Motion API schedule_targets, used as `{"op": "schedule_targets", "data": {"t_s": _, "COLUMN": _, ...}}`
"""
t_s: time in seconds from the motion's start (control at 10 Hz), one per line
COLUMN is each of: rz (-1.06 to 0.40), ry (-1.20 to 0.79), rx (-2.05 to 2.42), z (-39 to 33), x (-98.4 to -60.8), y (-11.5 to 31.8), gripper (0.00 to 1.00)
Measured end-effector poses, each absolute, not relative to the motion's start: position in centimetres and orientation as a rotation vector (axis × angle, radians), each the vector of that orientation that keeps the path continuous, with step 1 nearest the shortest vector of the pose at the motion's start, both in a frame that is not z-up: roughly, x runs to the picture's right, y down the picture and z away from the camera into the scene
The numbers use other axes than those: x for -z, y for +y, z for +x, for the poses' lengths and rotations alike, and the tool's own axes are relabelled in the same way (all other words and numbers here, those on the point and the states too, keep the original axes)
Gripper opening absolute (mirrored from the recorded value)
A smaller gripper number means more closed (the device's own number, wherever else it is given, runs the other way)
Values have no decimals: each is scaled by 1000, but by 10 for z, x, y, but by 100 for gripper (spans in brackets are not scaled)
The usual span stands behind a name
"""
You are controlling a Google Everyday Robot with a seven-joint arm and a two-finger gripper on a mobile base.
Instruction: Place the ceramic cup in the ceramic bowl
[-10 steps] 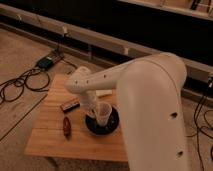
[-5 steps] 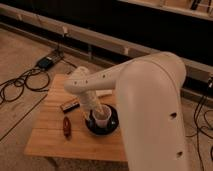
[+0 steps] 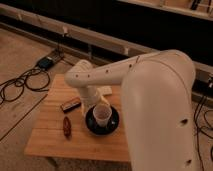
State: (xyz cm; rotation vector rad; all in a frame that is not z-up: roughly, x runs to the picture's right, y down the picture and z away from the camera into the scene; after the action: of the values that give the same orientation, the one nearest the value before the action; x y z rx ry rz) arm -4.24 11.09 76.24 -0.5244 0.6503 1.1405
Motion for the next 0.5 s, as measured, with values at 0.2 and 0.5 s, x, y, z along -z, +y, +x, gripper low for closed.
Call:
{"op": "schedule_targets", "data": {"t_s": 0.2, "rz": -524, "ry": 647, "rx": -1200, "z": -30, "x": -754, "y": 94, "gripper": 80}}
{"op": "schedule_targets", "data": {"t_s": 0.5, "rz": -580, "ry": 639, "rx": -1346, "z": -12, "x": -749, "y": 83, "gripper": 80}}
